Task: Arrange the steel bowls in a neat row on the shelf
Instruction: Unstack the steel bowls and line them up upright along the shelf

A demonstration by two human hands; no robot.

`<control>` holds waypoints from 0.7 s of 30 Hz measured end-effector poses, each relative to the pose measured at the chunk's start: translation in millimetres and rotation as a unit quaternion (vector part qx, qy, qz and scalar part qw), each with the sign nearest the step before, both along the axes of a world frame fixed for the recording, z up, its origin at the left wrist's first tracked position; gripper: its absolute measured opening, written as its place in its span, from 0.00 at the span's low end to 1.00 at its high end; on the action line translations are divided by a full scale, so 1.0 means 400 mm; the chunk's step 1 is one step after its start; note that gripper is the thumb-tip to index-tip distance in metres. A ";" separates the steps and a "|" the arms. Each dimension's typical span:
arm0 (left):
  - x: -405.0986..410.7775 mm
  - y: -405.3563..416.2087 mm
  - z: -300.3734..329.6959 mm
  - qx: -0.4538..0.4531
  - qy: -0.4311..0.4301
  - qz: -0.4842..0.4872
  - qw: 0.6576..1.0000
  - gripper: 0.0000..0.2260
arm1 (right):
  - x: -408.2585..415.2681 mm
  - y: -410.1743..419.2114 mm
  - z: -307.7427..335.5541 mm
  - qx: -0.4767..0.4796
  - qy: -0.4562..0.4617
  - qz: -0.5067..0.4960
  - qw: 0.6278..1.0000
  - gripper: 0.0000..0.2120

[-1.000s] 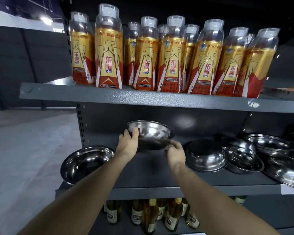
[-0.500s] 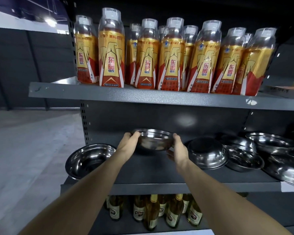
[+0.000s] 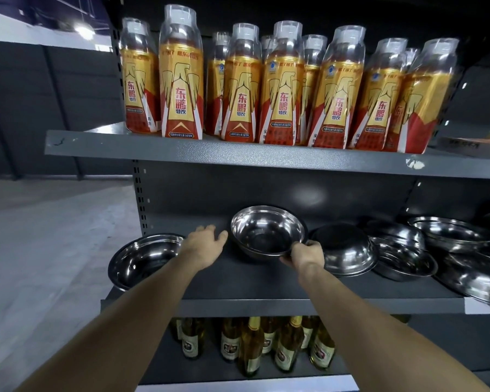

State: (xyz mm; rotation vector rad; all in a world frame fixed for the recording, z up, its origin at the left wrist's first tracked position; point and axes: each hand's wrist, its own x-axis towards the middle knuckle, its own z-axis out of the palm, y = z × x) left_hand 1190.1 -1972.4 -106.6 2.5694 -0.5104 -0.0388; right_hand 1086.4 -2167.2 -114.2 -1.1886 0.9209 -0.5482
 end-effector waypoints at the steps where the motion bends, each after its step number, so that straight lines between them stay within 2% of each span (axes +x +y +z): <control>1: 0.001 0.010 0.001 0.048 -0.033 -0.006 0.998 0.27 | -0.003 -0.004 -0.006 -0.008 0.017 -0.004 1.000 0.17; 4: 0.000 0.030 -0.011 0.135 -0.080 -0.023 0.987 0.25 | -0.009 -0.018 -0.029 -0.008 0.056 0.000 0.998 0.22; 8: -0.010 0.033 -0.038 0.176 -0.082 -0.032 0.980 0.25 | -0.013 -0.023 -0.061 0.012 0.080 0.015 0.997 0.23; 14: -0.015 0.036 -0.067 0.200 -0.082 -0.046 0.975 0.25 | -0.005 -0.015 -0.102 0.040 0.075 0.048 0.995 0.22; 21: -0.024 0.029 -0.078 0.204 -0.071 -0.051 0.975 0.26 | 0.004 -0.017 -0.138 0.027 0.092 0.094 0.991 0.22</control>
